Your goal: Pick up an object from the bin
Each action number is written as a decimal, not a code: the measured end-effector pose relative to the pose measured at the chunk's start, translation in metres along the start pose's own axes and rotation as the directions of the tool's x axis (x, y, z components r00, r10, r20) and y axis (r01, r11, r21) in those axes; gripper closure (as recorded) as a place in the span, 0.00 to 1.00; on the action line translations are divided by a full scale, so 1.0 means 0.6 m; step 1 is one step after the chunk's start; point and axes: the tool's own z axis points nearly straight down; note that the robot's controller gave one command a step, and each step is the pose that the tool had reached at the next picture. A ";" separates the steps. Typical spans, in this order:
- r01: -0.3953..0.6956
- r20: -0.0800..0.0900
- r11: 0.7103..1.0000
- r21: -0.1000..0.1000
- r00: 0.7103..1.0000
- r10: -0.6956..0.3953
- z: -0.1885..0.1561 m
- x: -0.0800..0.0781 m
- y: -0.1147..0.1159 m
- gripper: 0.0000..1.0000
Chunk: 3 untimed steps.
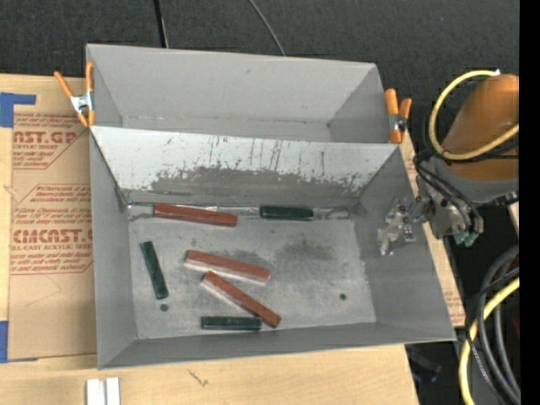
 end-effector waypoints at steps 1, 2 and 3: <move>0.000 0.000 1.000 0.000 1.000 0.000 0.000 0.000 0.000 1.00; 0.022 0.002 1.000 0.000 1.000 -0.022 -0.231 -0.001 0.015 1.00; 0.022 0.002 1.000 0.000 1.000 -0.022 -0.231 -0.001 0.016 1.00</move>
Offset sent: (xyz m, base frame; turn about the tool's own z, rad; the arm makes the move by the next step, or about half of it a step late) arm -0.0004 0.0096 0.1385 -0.0226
